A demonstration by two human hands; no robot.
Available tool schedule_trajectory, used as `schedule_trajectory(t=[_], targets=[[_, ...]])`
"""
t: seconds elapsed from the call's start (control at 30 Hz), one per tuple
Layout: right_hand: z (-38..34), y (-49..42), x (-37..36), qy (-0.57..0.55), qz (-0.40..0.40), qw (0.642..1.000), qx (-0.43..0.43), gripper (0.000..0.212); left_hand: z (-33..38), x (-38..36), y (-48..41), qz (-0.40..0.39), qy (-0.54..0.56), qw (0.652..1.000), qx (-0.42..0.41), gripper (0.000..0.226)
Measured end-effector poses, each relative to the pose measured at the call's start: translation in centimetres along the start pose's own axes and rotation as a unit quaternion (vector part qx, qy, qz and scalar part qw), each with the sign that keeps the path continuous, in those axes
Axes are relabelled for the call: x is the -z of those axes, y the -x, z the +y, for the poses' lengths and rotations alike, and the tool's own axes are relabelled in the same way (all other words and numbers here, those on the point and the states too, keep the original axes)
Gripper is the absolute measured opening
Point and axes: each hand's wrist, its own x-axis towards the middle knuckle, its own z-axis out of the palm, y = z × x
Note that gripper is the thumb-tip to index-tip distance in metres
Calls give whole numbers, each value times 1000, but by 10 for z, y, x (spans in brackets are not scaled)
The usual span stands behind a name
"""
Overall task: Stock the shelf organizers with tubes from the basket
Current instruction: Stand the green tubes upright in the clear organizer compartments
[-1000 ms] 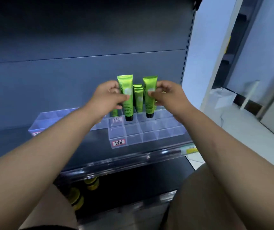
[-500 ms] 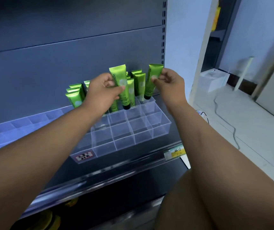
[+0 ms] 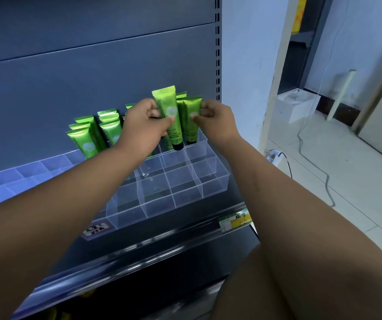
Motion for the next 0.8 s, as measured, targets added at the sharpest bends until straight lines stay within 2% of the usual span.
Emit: schedule_trajectory(t=[0.1, 0.27, 0.8], targets=[[7, -6, -1, 12, -9, 1000, -7, 27, -3, -1, -1, -7, -2, 1000, -8, 26], [11, -7, -3, 42, -8, 999, -5, 20, -10, 0, 0, -3, -1, 1000, -2, 28], [-7, -6, -10, 161, -9, 987, 0, 20, -9, 2, 5, 7, 33, 999, 17, 29]])
